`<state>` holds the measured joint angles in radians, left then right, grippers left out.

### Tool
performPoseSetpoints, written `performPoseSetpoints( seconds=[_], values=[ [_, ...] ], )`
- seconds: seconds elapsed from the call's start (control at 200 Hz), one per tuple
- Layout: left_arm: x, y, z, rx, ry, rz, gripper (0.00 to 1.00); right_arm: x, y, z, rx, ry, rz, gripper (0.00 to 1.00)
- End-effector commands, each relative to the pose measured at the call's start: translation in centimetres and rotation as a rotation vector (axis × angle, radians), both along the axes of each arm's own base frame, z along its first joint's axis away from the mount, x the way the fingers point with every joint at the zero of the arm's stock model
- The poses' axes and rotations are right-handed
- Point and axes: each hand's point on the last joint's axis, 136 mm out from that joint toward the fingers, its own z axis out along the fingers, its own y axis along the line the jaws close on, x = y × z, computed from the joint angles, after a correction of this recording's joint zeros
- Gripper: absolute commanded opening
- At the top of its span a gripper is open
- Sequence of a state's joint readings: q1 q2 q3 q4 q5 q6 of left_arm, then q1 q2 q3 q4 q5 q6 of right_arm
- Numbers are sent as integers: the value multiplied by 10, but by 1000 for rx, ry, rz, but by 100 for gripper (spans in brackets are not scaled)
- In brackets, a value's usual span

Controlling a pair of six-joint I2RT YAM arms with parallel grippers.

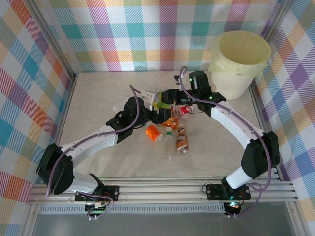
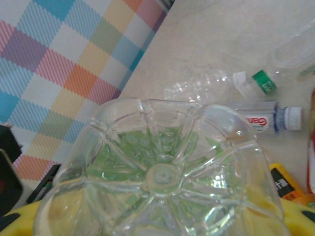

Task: Put the plastic bottles in the bin

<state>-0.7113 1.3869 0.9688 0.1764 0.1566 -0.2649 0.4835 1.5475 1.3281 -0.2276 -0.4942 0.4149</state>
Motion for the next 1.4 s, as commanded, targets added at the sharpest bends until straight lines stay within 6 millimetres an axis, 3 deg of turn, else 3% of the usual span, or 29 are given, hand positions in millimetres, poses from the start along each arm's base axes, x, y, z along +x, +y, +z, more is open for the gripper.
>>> performPoseSetpoints(
  seconds=[0.0, 0.165, 0.26, 0.455, 0.91, 1.195, 1.395],
  values=[
    [-1, -7, 9, -24, -2, -11, 80, 7, -11, 10, -2, -40, -70, 43],
    [-6, -6, 11, -26, -10, -31, 91, 16, -26, 14, -23, -68, -129, 42],
    [-8, 2, 12, -33, -23, -3, 100, 28, -46, 21, -54, -111, -201, 41],
    [-8, 40, 13, -47, -46, 174, 100, 56, -94, 47, -98, -226, -351, 40],
    [-16, 158, -25, 53, -10, 687, 100, 122, -198, 138, -276, -531, -658, 40],
    [-28, 188, -48, 97, 37, 799, 100, 158, -276, 178, -544, -646, -888, 40],
    [-34, 197, -58, 83, 59, 827, 100, 178, -327, 185, -579, -612, -1042, 43]
  ],
)
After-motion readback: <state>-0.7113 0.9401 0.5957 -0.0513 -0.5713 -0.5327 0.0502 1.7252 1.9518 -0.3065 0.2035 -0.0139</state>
